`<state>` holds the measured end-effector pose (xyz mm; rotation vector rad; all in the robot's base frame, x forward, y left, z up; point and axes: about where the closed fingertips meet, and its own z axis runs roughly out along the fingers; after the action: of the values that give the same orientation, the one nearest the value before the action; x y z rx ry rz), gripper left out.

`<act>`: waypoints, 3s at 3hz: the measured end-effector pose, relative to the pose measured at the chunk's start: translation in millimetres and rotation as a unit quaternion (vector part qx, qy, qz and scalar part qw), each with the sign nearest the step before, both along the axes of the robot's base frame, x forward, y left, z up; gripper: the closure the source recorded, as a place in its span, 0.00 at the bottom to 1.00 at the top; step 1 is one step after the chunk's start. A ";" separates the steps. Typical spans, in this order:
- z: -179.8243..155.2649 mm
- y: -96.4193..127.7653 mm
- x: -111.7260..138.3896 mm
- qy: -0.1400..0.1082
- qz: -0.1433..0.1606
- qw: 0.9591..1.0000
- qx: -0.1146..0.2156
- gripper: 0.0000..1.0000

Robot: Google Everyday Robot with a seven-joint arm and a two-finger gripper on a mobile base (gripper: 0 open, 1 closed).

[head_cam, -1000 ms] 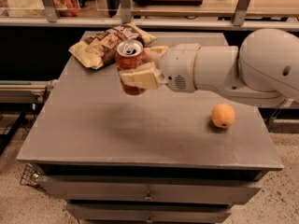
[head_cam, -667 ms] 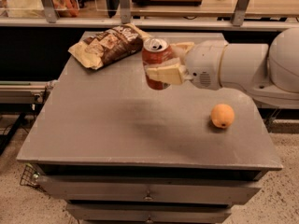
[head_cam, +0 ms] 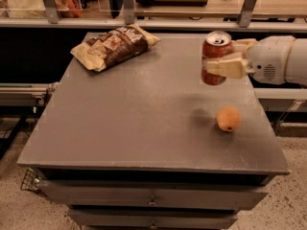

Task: Move coke can near orange

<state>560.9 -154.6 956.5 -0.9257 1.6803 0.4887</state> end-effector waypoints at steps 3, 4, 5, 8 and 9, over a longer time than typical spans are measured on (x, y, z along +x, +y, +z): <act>-38.3 -77.9 -5.1 0.080 0.013 0.996 0.034 1.00; -48.7 -82.7 -15.0 0.104 0.030 0.993 0.045 0.86; -57.0 -82.1 -23.5 0.121 0.046 0.990 0.056 0.55; -70.7 -82.2 -36.4 0.124 0.056 0.988 0.071 0.00; -44.7 -103.5 -50.6 0.105 0.049 0.991 0.068 0.00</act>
Offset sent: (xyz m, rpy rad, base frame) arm -0.0056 -0.0984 -0.0435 0.0803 0.1718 0.0103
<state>510.4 -258.1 911.8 -0.8830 1.7709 0.7811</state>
